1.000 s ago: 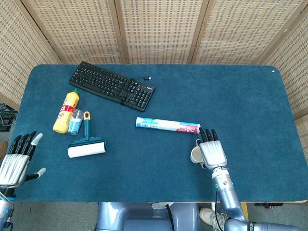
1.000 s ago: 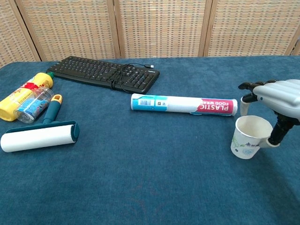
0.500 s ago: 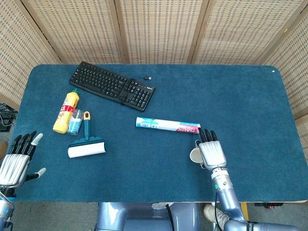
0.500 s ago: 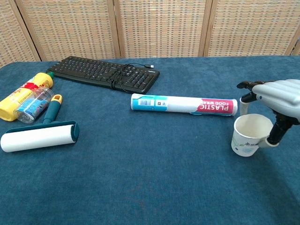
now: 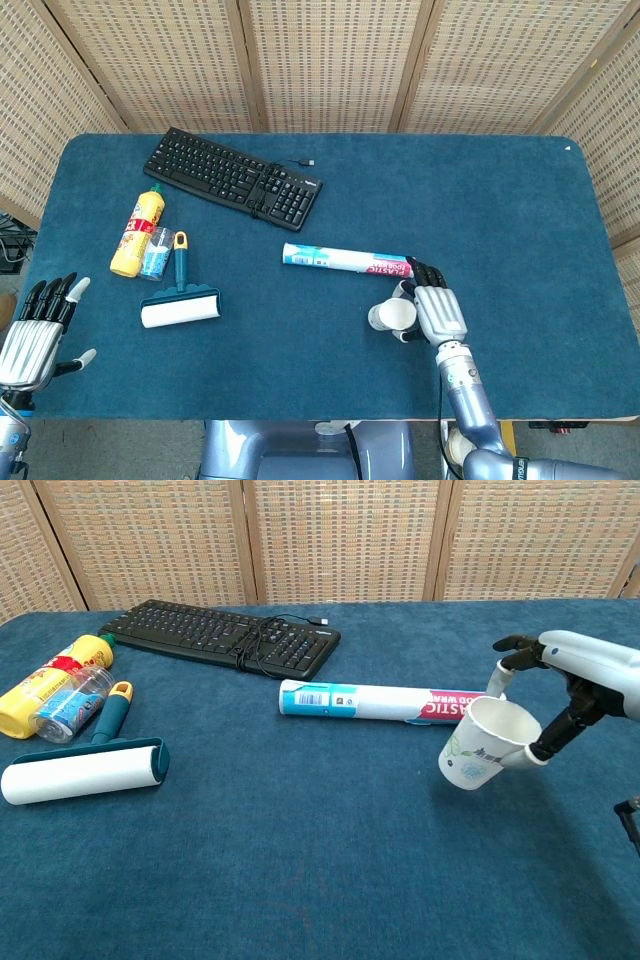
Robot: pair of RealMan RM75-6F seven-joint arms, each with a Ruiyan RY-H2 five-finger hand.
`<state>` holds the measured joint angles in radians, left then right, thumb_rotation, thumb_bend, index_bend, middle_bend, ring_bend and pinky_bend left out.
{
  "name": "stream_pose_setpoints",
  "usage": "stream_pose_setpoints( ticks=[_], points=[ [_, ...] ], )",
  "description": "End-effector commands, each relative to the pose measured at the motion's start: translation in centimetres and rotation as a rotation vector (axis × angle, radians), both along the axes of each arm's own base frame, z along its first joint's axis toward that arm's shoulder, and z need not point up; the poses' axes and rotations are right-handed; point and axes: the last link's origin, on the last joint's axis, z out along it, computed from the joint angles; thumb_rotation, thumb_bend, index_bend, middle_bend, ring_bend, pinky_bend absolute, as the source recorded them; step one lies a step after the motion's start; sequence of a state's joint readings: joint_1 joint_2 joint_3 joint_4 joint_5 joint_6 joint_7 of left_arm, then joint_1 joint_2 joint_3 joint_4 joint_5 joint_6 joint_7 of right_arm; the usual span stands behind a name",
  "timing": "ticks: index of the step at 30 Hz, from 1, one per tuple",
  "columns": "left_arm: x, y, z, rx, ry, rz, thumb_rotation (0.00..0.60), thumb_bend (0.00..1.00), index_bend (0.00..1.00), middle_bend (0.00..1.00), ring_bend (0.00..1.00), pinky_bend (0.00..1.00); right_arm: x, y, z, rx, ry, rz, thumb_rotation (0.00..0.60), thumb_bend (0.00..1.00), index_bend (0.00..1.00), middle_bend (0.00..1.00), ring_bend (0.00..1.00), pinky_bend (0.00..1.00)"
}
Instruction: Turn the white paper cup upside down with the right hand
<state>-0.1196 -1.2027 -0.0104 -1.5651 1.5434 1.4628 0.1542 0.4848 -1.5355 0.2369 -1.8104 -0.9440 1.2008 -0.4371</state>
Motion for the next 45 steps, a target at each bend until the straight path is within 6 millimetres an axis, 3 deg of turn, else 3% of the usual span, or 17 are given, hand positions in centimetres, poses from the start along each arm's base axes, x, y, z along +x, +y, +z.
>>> stream_pose_setpoints(
  ticks=[1,6,16,23,26,29,33,42,45],
  points=[
    [0.0,0.0,-0.1,-0.005,0.003,0.000,0.600,0.08,0.00,0.00,0.00,0.00,-0.2,-0.4,-1.0,0.015,-0.132,-0.062,0.600,0.20,0.46,0.08,0.00,0.08],
    [0.0,0.1,-0.2,-0.005,0.003,-0.001,0.600,0.08,0.00,0.00,0.00,0.00,-0.7,-0.7,-2.2,0.028,-0.238,-0.130,0.600,0.20,0.46,0.08,0.00,0.05],
    [-0.1,0.1,-0.4,-0.012,0.011,0.003,0.600,0.08,0.00,0.00,0.00,0.00,-2.7,-1.2,-4.0,0.046,-0.225,-0.168,0.600,0.21,0.46,0.08,0.00,0.00],
    [-0.1,0.1,-0.4,-0.010,0.011,0.006,0.600,0.08,0.00,0.00,0.00,0.00,-4.1,-1.6,-3.2,-0.002,-0.124,-0.144,0.600,0.21,0.42,0.04,0.00,0.00],
    [0.0,0.1,-0.4,-0.011,0.012,0.005,0.600,0.08,0.00,0.00,0.00,0.00,-4.7,-1.6,-2.6,-0.028,-0.060,-0.125,0.600,0.21,0.35,0.00,0.00,0.00],
    [0.0,0.1,-0.4,-0.011,0.013,0.004,0.600,0.08,0.00,0.00,0.00,0.00,-5.2,-1.4,-2.1,-0.052,-0.006,-0.108,0.600,0.21,0.26,0.00,0.00,0.00],
    [0.1,0.0,-0.4,-0.011,0.011,0.001,0.600,0.08,0.00,0.00,0.00,0.00,-5.1,-0.7,-1.8,-0.069,0.034,-0.076,0.600,0.22,0.22,0.00,0.00,0.00],
    [0.0,0.0,-0.1,-0.003,0.001,0.005,0.600,0.08,0.00,0.00,0.00,0.00,-4.4,1.7,-3.8,-0.008,0.091,-0.036,0.600,0.21,0.21,0.00,0.00,0.00],
    [0.0,0.0,0.0,-0.003,-0.005,0.007,0.600,0.08,0.00,0.00,0.00,0.00,-4.0,2.3,-4.8,0.011,0.112,-0.028,0.600,0.22,0.25,0.00,0.00,0.00]
  ],
)
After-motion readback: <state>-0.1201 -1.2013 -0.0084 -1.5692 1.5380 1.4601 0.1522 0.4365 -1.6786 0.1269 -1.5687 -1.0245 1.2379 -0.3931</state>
